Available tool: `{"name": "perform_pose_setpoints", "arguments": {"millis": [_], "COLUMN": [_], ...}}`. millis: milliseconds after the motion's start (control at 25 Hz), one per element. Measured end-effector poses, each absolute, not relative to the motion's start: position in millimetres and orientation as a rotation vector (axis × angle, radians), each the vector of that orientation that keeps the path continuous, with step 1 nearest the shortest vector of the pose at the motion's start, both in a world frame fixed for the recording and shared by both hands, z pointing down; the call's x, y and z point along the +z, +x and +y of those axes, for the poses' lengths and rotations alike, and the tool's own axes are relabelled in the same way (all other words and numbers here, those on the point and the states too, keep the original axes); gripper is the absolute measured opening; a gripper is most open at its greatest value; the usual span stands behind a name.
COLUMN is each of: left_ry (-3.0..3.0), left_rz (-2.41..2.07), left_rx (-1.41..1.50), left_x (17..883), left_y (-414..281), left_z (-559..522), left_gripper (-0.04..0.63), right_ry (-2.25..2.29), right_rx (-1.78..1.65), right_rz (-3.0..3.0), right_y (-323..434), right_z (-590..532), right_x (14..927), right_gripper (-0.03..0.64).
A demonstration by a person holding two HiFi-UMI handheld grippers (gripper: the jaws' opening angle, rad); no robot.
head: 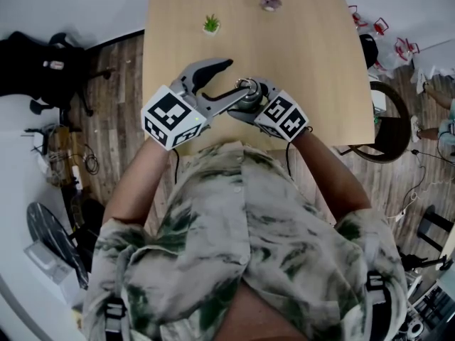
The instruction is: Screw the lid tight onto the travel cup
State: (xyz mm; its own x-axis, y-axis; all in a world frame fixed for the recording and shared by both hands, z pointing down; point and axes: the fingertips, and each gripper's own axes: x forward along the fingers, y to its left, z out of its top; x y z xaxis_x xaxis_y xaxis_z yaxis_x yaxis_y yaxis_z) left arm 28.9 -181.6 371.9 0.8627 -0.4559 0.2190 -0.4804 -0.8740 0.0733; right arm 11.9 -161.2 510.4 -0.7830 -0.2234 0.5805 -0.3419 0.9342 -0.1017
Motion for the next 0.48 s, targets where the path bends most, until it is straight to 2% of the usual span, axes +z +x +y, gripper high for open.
{"name": "perform_pose_setpoints", "arguments": {"millis": [280,480], "left_ry": [2.801,2.756], "left_rz": [-0.93,-0.997], "left_rx": [0.345,0.391], "left_x": [389,406], "left_y": [-7,-21], "left_z": [-194,-191], "left_gripper": [0.226,0.215], "right_ry": [0.467,0.499], "right_rx": [0.305,0.301], "right_rz": [-2.516,-2.523], "right_y": [27,35], "right_z": [-169,-171], "right_x": [507,501], "right_gripper": [0.403,0.403]}}
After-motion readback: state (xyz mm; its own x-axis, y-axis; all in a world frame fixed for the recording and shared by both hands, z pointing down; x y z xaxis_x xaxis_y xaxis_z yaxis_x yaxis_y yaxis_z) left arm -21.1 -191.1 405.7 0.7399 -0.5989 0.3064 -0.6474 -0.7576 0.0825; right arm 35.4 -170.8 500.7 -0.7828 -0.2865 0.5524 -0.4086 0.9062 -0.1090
